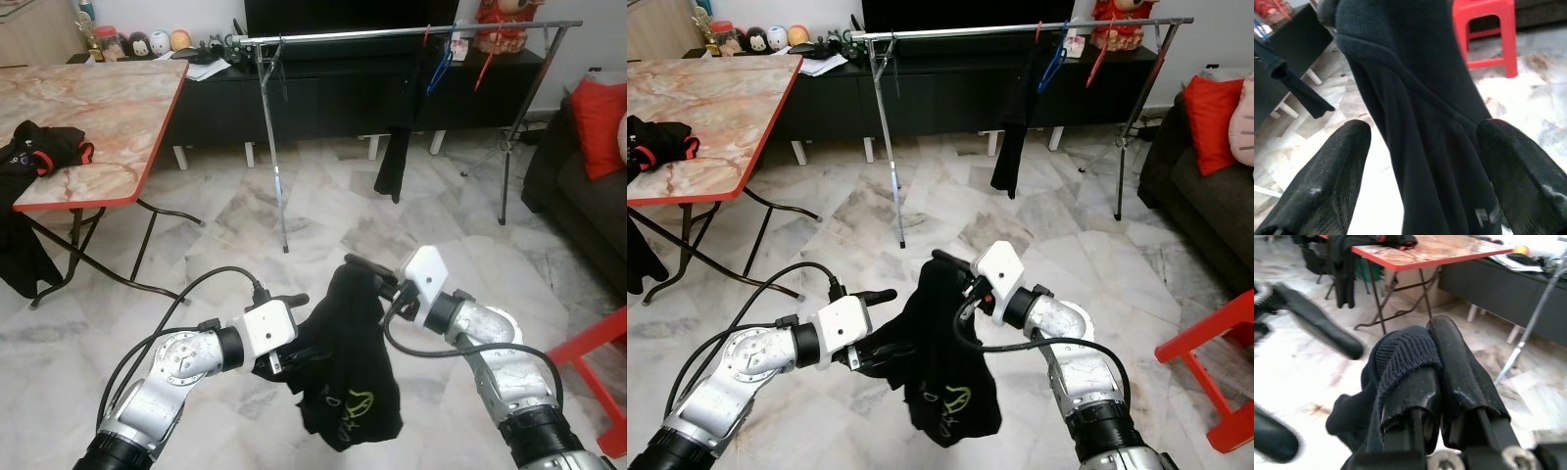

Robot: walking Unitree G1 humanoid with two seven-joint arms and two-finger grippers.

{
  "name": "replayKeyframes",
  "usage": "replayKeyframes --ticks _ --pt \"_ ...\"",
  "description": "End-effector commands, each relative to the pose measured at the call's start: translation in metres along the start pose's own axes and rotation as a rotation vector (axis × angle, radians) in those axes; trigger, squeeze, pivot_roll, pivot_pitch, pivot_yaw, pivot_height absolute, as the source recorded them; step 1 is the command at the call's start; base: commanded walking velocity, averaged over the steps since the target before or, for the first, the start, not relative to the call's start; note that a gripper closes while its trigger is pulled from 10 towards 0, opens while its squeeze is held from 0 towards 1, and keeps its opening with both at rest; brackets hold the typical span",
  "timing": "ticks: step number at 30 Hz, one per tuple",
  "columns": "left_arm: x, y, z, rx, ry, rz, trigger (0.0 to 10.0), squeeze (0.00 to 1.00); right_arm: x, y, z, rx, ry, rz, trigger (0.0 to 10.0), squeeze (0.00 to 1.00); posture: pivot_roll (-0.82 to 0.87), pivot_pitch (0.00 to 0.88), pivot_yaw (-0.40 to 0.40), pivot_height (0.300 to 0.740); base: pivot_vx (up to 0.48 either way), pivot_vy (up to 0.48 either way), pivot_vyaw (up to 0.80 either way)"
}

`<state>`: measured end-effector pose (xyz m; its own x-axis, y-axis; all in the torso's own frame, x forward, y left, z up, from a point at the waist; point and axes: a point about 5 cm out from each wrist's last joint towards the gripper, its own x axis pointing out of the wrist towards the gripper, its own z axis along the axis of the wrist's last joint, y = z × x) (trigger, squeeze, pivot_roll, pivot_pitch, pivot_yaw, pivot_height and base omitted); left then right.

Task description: Hang hanger

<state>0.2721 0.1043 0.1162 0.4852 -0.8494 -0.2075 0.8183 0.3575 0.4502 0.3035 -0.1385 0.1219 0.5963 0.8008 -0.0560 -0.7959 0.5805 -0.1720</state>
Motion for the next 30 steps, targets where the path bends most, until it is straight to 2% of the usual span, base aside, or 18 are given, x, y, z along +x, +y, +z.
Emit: replayKeyframes --ticks 1,19,20,22,30 --pt "0.005 0.000 0.000 0.017 0.006 -0.001 10.0 0.00 0.003 0.003 0.015 -0.017 -0.061 0.031 0.0 0.00 -0.02 0.000 -0.025 0.740 0.000 0.000 0.00" --pt "0.023 -0.003 -0.001 -0.008 0.013 0.001 10.0 0.00 0.005 0.014 0.032 0.018 -0.108 0.088 0.0 0.00 -0.03 0.000 -0.020 0.740 0.000 0.000 0.00" --pt "0.024 -0.003 -0.001 -0.011 0.015 0.005 9.3 0.00 0.005 0.015 0.032 0.020 -0.110 0.090 0.0 0.00 -0.03 0.000 -0.021 0.740 0.000 0.000 0.00" --pt "0.025 -0.001 -0.001 -0.012 0.022 0.014 0.0 0.00 0.005 0.016 0.033 0.023 -0.110 0.092 0.0 0.00 -0.03 0.000 -0.021 0.740 0.000 0.000 0.00" --pt "0.022 0.003 -0.002 -0.009 0.024 0.023 0.0 0.00 0.005 0.017 0.033 0.033 -0.109 0.093 0.0 0.00 -0.03 0.000 -0.019 0.740 0.000 0.000 0.00"
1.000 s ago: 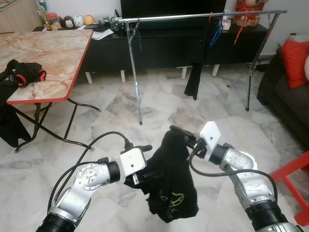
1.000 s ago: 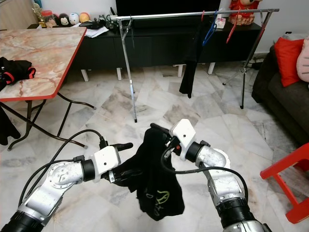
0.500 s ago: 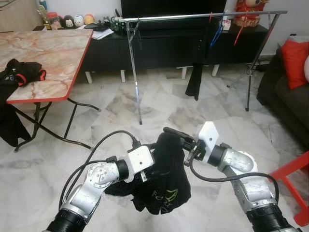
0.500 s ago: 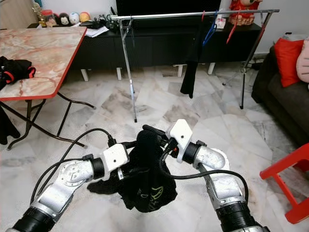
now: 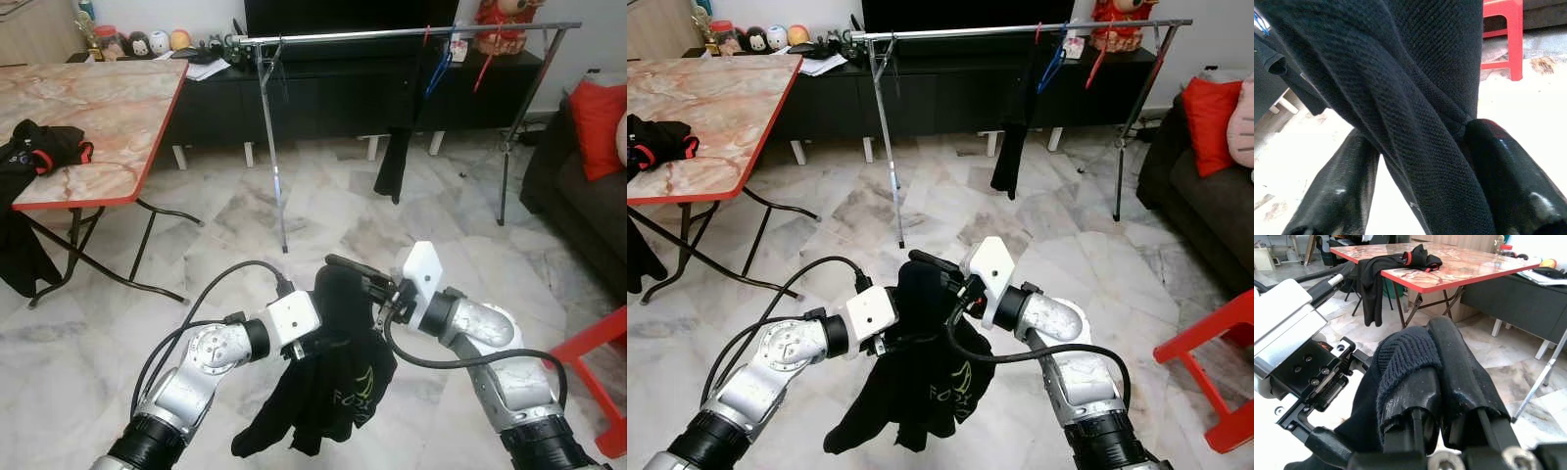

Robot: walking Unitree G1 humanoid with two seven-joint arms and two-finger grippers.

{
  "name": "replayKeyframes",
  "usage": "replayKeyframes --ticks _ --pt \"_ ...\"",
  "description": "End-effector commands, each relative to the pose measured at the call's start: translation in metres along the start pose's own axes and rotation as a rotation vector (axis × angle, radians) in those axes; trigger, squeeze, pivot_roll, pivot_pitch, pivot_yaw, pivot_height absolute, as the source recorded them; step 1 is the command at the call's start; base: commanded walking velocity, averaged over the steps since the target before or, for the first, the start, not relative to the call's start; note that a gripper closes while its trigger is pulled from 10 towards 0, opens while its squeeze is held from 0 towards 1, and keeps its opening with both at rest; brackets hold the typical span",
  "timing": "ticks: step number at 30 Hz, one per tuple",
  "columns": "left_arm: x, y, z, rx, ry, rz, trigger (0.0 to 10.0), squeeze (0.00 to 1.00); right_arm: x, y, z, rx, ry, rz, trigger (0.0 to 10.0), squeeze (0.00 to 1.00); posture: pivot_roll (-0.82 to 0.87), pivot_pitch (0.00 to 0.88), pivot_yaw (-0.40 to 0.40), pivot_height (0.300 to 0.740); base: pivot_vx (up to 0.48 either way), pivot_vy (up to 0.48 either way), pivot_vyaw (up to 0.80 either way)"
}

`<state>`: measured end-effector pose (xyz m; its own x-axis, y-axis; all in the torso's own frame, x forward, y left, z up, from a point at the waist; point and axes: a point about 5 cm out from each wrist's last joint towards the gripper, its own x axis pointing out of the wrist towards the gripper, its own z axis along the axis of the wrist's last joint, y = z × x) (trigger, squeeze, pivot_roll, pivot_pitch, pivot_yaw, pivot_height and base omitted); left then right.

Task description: Hang hanger

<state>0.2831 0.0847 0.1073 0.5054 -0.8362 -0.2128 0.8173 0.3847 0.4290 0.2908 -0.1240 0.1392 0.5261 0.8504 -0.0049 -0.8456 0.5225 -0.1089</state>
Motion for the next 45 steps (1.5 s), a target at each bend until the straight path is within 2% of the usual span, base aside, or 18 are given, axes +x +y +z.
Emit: replayKeyframes --ticks 1,45 --pt "-0.0016 0.0060 0.0018 0.018 0.008 0.005 0.0 0.00 0.0036 0.0026 0.0129 -0.028 -0.044 0.017 0.0 0.00 -0.02 0.000 -0.018 0.740 0.000 0.000 0.00" --pt "-0.0047 0.0085 0.0023 0.010 0.007 -0.011 0.0 0.00 0.0070 0.0051 0.0136 -0.032 -0.044 0.026 0.0 0.00 -0.02 0.000 -0.017 0.740 0.000 0.000 0.00"
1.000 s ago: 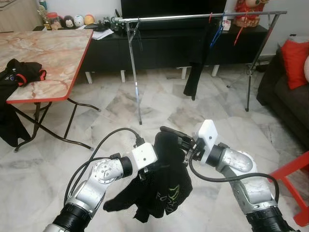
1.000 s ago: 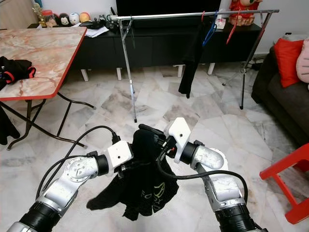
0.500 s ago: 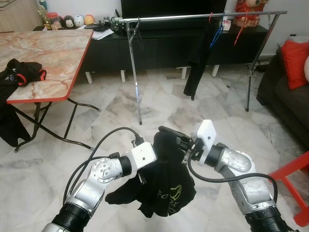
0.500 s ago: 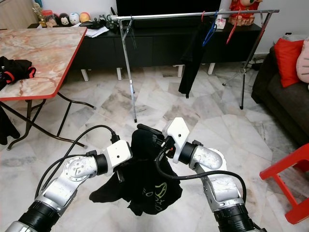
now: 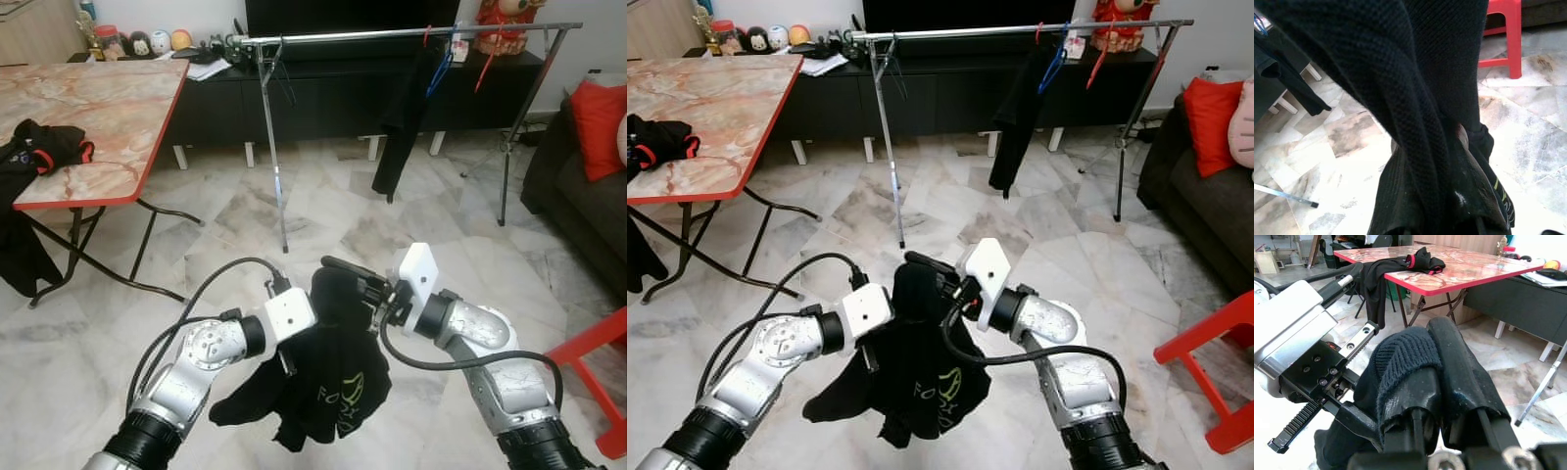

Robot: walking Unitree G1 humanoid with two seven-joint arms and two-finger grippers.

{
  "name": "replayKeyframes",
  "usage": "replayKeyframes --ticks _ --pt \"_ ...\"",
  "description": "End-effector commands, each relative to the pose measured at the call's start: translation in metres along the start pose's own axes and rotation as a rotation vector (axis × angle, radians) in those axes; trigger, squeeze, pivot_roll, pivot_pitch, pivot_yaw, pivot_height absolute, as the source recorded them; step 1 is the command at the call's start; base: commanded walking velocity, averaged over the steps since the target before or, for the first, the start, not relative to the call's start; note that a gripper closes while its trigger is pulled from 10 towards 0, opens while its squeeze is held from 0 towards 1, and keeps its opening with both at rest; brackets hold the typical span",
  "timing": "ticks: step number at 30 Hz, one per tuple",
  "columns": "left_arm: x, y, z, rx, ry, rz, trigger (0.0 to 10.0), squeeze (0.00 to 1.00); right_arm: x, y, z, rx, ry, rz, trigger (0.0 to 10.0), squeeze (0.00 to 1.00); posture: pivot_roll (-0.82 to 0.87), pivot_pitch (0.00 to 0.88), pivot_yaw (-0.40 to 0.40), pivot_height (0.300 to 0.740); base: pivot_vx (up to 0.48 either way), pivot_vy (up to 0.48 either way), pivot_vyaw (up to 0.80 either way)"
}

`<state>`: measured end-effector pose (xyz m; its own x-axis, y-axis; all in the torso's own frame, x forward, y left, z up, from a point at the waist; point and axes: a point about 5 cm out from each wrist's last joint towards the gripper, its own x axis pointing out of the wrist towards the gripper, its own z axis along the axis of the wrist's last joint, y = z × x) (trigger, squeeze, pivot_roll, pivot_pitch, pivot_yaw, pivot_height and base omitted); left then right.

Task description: Hang hanger

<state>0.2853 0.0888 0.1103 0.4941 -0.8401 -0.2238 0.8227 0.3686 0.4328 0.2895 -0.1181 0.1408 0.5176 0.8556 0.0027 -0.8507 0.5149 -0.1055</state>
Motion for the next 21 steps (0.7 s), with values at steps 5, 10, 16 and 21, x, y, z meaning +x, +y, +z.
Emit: replayKeyframes --ticks 5,10,16,21 --pt "-0.002 0.004 0.002 0.001 0.002 0.003 0.0 0.00 0.003 0.002 0.011 -0.036 -0.035 0.018 0.0 0.00 -0.02 0.000 -0.015 0.740 0.000 0.000 0.00" --pt "-0.004 0.005 0.001 0.000 0.006 0.011 0.0 0.00 0.002 0.001 0.011 -0.043 -0.022 0.019 0.0 0.00 -0.02 0.000 -0.015 0.740 0.000 0.000 0.00" --pt "-0.010 0.009 -0.003 0.005 0.023 0.024 0.0 0.00 -0.002 0.001 0.004 -0.040 0.029 0.027 10.0 0.09 -0.02 0.000 -0.017 0.740 0.000 0.000 0.00" --pt "-0.013 0.009 -0.005 0.006 0.033 0.025 0.0 0.00 -0.010 0.006 0.001 -0.010 0.061 0.092 10.0 1.00 -0.03 0.000 -0.018 0.740 0.000 0.000 0.00"
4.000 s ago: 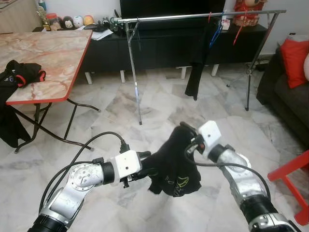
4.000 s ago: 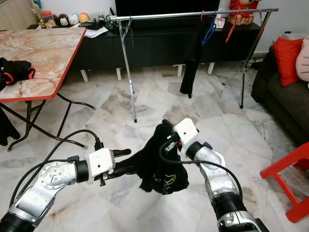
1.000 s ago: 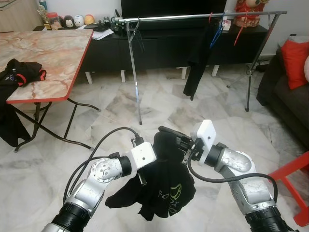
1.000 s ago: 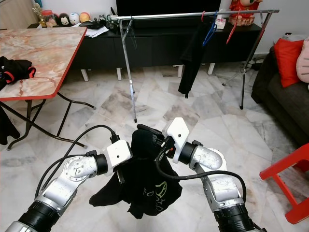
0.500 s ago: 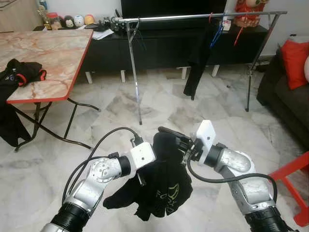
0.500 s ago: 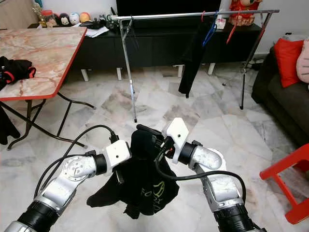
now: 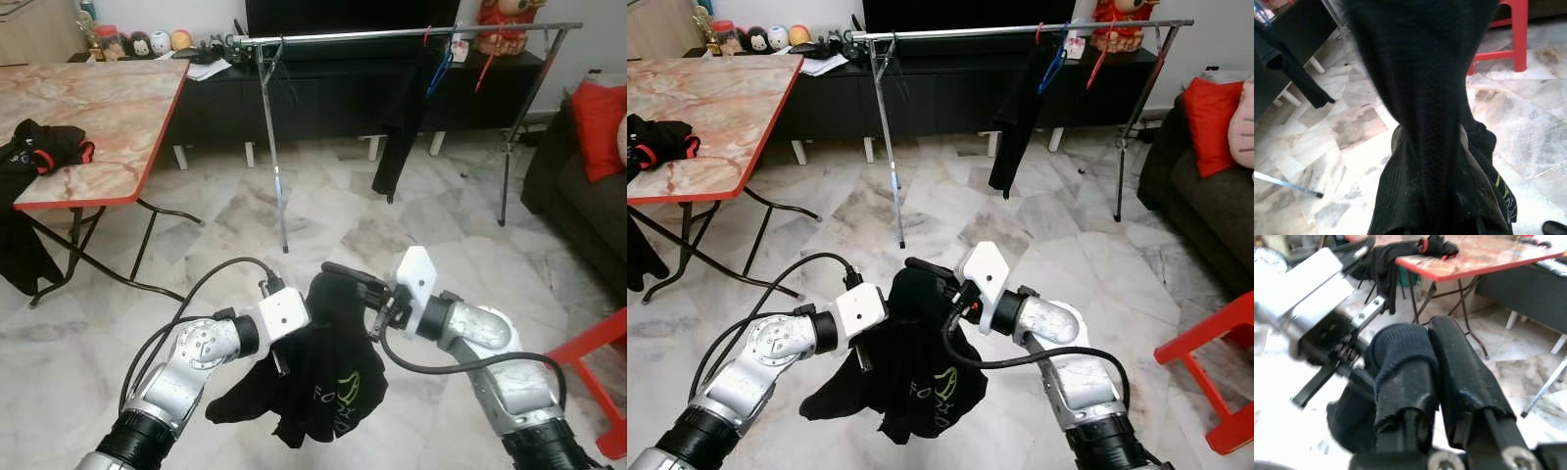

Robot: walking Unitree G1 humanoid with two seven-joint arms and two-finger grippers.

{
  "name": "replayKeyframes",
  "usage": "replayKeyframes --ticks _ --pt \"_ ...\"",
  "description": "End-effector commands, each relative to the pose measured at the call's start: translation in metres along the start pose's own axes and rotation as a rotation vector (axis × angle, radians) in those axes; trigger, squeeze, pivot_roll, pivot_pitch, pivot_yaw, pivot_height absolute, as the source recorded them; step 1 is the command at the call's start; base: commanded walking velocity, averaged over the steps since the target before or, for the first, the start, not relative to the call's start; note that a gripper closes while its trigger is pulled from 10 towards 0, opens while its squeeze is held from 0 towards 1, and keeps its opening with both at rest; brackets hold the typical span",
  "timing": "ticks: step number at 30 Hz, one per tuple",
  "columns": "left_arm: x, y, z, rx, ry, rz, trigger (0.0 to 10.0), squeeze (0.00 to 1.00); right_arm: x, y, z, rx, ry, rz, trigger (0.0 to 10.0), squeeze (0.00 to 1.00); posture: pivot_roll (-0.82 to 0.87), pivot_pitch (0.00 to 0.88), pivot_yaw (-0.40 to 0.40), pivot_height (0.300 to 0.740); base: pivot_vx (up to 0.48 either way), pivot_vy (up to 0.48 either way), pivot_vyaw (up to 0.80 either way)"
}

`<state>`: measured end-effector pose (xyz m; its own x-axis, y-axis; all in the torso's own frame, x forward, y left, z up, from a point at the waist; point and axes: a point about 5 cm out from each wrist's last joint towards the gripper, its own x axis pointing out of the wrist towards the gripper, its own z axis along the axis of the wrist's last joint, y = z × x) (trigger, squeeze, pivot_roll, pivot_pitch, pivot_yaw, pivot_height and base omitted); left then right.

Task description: Hang hanger

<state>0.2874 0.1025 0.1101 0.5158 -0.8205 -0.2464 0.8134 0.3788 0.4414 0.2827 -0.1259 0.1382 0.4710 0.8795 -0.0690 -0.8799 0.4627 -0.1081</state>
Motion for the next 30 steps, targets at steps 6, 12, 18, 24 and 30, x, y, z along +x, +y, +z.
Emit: replayKeyframes --ticks 6,12,18,24,30 --pt "-0.003 0.001 0.000 0.001 0.005 0.009 0.0 0.00 -0.007 0.002 0.000 -0.016 0.037 0.032 10.0 1.00 -0.03 0.000 -0.019 0.740 0.000 0.000 0.00" --pt "-0.013 0.004 -0.008 0.009 0.038 0.014 0.0 0.00 -0.030 -0.012 -0.008 -0.056 0.158 -0.019 10.0 1.00 -0.03 0.000 -0.019 0.740 0.000 0.000 0.00" --pt "-0.019 0.008 -0.010 0.015 0.049 0.023 0.0 0.00 -0.047 -0.022 -0.014 -0.083 0.233 -0.076 10.0 1.00 -0.03 0.002 -0.016 0.740 0.000 0.000 0.00" --pt "-0.025 0.011 -0.001 0.035 0.014 0.002 0.0 0.00 -0.060 -0.035 -0.026 -0.099 0.308 -0.193 10.0 0.93 -0.03 0.003 -0.017 0.740 0.000 0.000 0.00" --pt "-0.035 0.007 0.007 0.050 -0.004 -0.128 0.0 0.00 -0.063 -0.038 -0.039 -0.067 0.329 -0.240 10.0 0.00 -0.03 0.006 -0.019 0.740 0.000 0.000 0.00"
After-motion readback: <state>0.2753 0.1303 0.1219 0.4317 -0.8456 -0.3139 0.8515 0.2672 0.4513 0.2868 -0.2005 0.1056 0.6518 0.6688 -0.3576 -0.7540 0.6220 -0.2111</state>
